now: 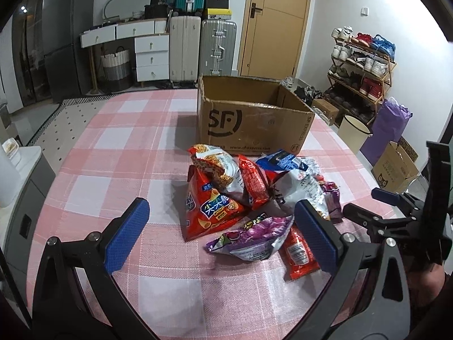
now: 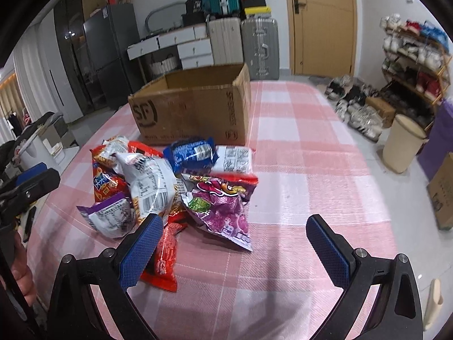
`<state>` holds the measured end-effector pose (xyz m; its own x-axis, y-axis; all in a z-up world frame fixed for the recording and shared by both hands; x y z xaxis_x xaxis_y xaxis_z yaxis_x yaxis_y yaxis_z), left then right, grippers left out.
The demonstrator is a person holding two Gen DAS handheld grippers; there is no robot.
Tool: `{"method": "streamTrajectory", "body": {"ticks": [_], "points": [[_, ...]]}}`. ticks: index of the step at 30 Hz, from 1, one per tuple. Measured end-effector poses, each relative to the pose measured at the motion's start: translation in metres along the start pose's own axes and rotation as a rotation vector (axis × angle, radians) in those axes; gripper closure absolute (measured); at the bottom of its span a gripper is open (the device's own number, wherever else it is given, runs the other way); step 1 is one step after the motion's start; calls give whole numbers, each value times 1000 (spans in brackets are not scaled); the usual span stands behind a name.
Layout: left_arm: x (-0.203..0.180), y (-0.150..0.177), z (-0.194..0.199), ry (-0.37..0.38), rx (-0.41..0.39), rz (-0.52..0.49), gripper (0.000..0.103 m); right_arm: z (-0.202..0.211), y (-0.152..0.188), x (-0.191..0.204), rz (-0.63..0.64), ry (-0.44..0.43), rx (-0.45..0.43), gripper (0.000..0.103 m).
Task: Organize snacks
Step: 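Move the right gripper into the pile and grasp the purple cartoon bag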
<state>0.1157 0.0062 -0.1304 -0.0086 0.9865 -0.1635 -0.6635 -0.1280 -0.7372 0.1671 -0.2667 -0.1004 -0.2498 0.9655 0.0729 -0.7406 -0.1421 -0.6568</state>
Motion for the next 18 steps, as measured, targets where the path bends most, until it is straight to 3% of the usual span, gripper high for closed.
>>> {"method": "streamTrajectory", "body": {"ticks": [18], "points": [[7, 15, -57, 99, 98, 42, 1, -69, -12, 4, 44, -25, 89, 0]]}}
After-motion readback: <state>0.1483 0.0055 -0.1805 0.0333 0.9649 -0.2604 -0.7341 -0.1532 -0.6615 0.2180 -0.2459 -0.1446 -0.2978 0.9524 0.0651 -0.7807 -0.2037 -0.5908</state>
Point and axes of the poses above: each gripper's, at about its wrist camera, not at the fingertips, and z roughly against the way its jaws point, x to its left, y to its underside, the point moved 8 cm from there along -z, roughly the way its jaws point, and after that the axes turned 4 degrees about z, right-handed, at the moved point
